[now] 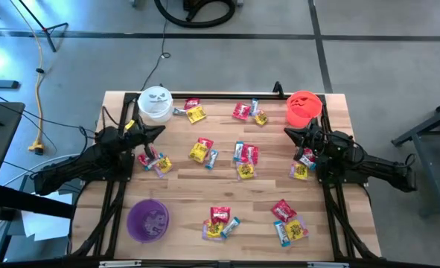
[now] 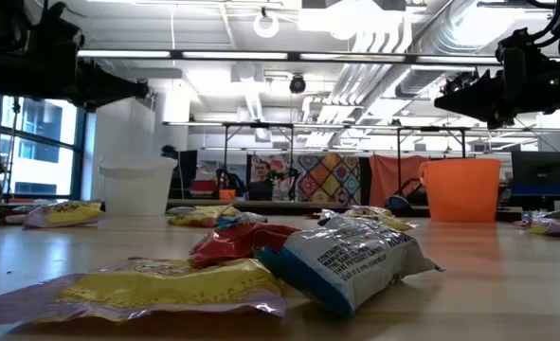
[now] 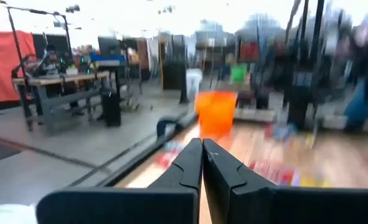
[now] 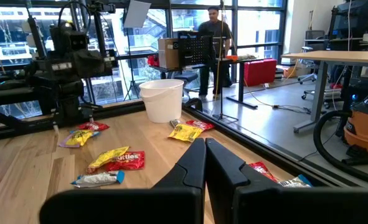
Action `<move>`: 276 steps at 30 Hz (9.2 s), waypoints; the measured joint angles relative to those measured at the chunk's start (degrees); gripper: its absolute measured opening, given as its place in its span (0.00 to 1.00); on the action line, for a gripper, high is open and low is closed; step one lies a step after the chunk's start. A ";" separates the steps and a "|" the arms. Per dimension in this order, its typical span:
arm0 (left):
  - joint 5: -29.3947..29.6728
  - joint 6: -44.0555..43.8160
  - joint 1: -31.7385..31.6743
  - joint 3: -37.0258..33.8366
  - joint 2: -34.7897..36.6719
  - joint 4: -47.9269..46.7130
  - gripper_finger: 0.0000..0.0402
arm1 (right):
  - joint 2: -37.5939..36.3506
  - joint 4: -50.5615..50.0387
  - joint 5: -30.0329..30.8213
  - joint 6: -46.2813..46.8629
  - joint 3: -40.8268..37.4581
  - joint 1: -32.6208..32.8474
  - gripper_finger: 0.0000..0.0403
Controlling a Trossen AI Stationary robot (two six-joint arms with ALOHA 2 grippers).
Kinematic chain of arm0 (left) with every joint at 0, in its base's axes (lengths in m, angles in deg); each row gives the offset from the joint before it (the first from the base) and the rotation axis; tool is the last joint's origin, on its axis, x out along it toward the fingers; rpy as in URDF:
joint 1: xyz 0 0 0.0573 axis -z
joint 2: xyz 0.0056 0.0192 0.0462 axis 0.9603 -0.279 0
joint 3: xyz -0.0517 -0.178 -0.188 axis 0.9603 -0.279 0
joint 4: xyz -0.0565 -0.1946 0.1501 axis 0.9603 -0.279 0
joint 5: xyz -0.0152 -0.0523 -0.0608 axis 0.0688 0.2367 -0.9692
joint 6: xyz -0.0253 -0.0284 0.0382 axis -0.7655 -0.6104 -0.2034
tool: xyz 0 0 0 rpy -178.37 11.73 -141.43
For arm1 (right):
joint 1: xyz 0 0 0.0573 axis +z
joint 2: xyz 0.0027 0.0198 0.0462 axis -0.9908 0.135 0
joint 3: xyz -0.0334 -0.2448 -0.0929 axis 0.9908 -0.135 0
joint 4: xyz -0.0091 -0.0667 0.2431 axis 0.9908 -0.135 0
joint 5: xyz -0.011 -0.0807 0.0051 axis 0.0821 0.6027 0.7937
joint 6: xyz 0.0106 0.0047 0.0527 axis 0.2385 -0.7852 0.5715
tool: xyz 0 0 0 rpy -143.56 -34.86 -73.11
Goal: Sort candy
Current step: Put the white candy into the white bucket, then put the yellow candy into the orange bucket
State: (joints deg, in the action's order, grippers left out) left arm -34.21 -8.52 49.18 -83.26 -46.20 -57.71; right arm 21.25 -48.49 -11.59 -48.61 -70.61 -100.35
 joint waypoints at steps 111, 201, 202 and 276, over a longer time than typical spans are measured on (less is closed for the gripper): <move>12.76 -39.94 -6.02 62.17 -71.69 -56.47 0.00 | 0.14 0.00 0.00 -0.01 0.00 0.01 0.00; -3.97 -10.81 3.45 34.87 -70.29 0.44 0.00 | 22.89 1.68 12.13 16.93 15.77 -0.98 0.00; -3.93 -10.81 3.47 34.87 -70.29 0.46 0.00 | 26.19 -1.03 12.15 17.26 18.04 -1.53 0.00; -5.64 -12.27 1.33 34.90 -70.27 -2.67 0.00 | 77.91 -58.48 12.46 24.71 61.40 -35.69 0.00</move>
State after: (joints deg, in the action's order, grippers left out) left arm -39.85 -20.79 50.51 -48.36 -116.47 -60.38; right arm 99.16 -106.97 0.88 -23.90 -9.20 -136.04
